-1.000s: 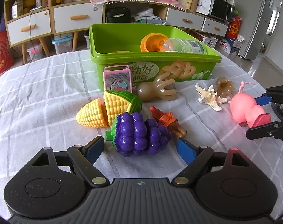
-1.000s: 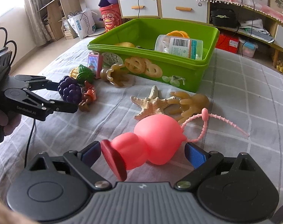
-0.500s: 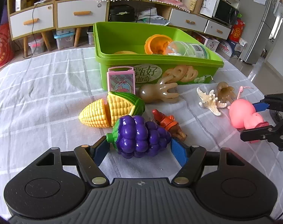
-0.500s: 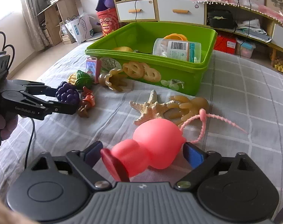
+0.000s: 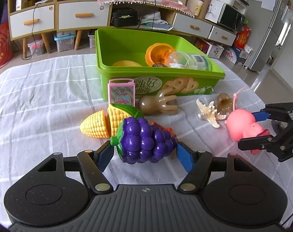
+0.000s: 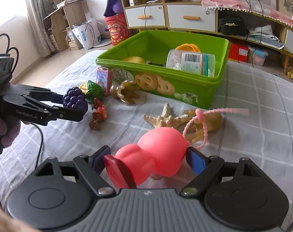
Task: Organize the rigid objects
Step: 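Grasp and lift the purple grapes with the left tool while the right tool grasps the pink gourd toy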
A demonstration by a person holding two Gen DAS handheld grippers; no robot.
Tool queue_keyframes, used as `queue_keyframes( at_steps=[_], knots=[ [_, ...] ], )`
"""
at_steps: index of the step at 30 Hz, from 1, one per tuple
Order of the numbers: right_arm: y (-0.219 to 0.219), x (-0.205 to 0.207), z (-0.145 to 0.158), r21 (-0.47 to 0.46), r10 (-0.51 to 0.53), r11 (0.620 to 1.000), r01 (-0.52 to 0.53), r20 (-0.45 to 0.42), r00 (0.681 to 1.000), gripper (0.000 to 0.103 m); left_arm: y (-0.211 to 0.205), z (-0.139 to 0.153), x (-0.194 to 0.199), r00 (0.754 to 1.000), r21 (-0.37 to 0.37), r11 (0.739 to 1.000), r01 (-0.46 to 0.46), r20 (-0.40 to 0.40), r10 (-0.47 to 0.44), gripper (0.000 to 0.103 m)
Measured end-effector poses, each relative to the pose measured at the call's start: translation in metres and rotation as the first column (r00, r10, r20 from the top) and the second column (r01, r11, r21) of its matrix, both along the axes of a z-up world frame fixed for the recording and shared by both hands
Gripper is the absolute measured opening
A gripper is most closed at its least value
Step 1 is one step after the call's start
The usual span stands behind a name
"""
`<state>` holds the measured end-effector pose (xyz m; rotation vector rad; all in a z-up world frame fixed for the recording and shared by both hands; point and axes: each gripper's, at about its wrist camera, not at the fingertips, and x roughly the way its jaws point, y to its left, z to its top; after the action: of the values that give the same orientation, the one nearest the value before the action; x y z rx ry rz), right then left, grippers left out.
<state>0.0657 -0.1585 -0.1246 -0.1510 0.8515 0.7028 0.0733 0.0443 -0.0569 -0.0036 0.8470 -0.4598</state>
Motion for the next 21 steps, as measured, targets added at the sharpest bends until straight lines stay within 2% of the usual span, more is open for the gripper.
queue_keyframes(
  at_steps=[21],
  knots=[
    [0.006,0.009,0.030,0.107,-0.054,0.993,0.050,0.042,0.998,0.066,-0.004,0.027,0.004,0.999,-0.069,0.998,-0.009,0.044,0.012,0.074]
  ],
)
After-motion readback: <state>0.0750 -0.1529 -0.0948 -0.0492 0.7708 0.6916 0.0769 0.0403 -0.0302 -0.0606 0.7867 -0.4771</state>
